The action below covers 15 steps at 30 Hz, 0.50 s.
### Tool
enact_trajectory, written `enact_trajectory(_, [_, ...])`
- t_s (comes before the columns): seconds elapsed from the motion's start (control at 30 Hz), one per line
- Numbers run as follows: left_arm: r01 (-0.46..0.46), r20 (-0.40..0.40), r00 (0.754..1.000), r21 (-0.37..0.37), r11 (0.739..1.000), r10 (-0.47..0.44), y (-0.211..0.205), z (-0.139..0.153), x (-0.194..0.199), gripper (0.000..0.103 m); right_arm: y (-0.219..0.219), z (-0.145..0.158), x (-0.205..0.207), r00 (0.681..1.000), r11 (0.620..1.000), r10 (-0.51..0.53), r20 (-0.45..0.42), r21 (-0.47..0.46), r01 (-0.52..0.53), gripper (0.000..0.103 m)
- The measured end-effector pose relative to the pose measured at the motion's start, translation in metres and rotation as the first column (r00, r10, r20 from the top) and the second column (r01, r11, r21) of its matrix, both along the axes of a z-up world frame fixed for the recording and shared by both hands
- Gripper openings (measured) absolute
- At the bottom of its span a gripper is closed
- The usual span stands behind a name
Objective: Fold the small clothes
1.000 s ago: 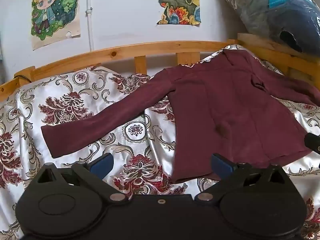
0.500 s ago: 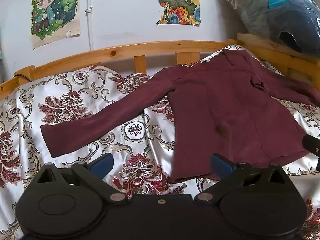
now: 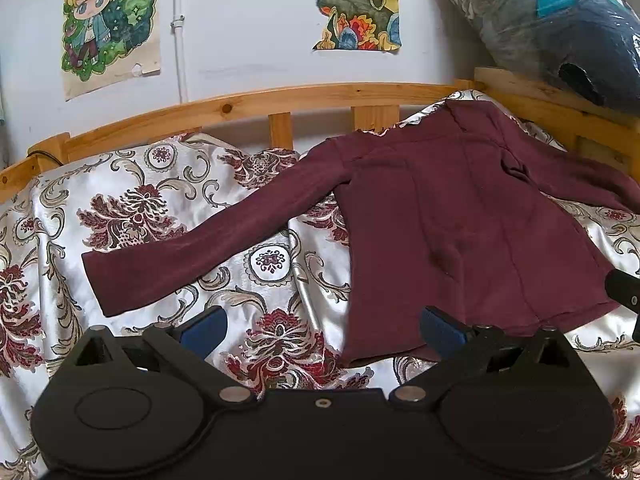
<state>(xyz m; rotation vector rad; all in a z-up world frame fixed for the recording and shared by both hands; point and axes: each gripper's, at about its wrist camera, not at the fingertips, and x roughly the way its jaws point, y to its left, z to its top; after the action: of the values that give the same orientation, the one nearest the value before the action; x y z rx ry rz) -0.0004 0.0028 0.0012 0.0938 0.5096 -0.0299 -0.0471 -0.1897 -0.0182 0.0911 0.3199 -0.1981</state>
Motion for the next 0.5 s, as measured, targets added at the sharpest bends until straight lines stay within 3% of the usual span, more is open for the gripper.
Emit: enact_trajectory(0.5, [-0.001,0.000,1.000,0.000,1.000,0.001,0.0000,0.0008,-0.0003,0.102,-0.0008,0.0005,-0.0003,1.000,1.000,0.002,-0.001,0.000,-0.002,0.103])
